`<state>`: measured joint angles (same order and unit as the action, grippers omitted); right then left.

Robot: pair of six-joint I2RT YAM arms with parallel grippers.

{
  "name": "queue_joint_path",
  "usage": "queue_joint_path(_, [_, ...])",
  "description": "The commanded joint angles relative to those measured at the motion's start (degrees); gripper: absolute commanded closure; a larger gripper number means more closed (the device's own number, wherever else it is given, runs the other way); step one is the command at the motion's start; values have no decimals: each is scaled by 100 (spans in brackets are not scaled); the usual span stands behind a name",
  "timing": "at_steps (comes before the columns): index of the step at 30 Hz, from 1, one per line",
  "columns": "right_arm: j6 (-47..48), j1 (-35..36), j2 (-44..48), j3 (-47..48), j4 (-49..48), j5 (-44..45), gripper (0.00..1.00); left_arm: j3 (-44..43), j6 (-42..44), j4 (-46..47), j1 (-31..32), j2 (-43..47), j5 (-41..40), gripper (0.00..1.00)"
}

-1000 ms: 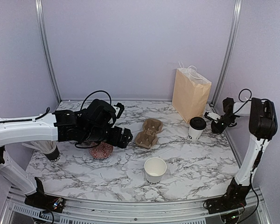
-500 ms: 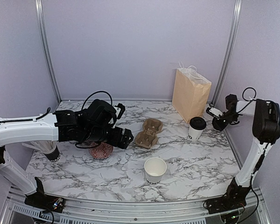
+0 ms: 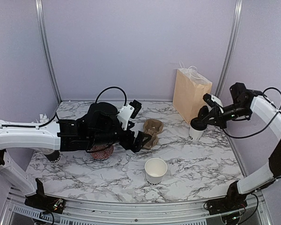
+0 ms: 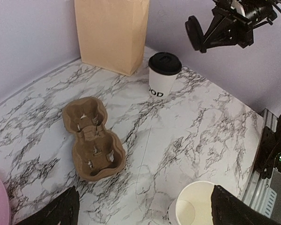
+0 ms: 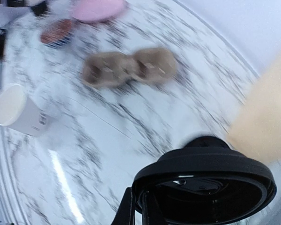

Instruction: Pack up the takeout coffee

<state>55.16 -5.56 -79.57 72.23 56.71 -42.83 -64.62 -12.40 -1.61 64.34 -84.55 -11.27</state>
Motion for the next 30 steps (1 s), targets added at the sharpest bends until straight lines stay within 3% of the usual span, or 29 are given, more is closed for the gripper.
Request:
queue_joint_path(1, [743, 1695, 209, 258, 1666, -1892, 96, -31, 794, 1963, 34, -171, 609, 1])
queue_joint_path(4, [375, 2732, 227, 524, 1558, -2198, 96, -439, 927, 2101, 71, -565, 912, 1])
queue_joint_path(7, [384, 3251, 65, 1041, 1791, -2499, 96, -585, 1097, 2304, 185, -749, 1098, 1])
queue_joint_path(17, [619, 3604, -139, 1370, 2184, -3006, 95, -42, 1436, 3305, 501, -551, 1499, 1])
queue_joint_path(30, [549, 3858, -110, 1325, 2187, -3010, 94, -54, 1556, 3575, 501, -669, 1999, 9])
